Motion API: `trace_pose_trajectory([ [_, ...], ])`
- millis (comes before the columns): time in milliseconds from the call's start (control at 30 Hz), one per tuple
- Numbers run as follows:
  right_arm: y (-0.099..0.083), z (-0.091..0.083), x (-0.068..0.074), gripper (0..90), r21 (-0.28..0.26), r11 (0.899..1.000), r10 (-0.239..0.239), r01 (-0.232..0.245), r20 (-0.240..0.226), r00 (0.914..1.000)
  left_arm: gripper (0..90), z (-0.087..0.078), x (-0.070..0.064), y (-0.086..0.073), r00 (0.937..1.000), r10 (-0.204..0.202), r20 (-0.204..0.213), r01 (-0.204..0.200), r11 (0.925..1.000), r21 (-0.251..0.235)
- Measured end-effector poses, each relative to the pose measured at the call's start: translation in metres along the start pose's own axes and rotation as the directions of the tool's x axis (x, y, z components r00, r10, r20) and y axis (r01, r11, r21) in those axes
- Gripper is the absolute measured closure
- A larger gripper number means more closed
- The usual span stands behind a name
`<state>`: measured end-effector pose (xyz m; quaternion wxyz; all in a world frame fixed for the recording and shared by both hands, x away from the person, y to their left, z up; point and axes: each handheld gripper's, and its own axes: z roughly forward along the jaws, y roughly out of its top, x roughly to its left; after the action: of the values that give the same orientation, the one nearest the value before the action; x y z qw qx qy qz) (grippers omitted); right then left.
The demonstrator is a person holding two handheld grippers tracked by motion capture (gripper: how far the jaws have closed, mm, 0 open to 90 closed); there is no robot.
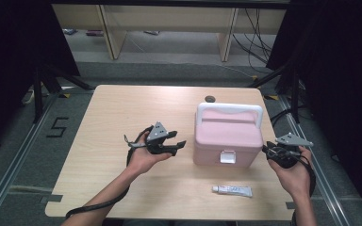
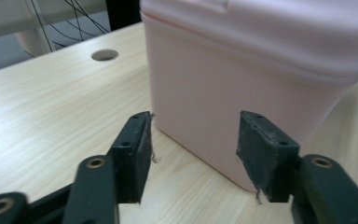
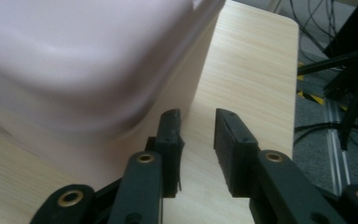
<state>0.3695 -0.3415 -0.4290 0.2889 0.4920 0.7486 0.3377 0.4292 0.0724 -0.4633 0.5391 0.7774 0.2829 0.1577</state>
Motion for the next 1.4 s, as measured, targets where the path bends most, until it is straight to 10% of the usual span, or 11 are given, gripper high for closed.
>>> trace_pose_trajectory([
  [200,-0.007,-0.007,0.002,68.0,-0.006,1.000,0.011,-0.011,0.023,0.9997,35.5,-0.019,0.001,0.010,0.9969,-0.077,0.013,0.078,0.9957,-0.050],
  [633,-0.015,-0.018,0.011,67.3,0.000,0.999,0.040,-0.040,-0.003,0.9992,40.9,-0.023,-0.013,0.027,0.9918,-0.112,0.062,0.119,0.9838,-0.134],
  [1100,-0.015,-0.032,0.020,69.4,-0.046,0.998,0.049,-0.049,-0.010,0.9988,46.4,-0.007,-0.024,0.057,0.9900,-0.129,0.058,0.137,0.9737,-0.182],
  [1400,-0.016,-0.035,0.025,71.3,-0.029,0.996,0.080,-0.081,-0.027,0.9964,50.6,0.018,-0.020,0.073,0.9912,-0.128,0.034,0.132,0.9806,-0.145],
])
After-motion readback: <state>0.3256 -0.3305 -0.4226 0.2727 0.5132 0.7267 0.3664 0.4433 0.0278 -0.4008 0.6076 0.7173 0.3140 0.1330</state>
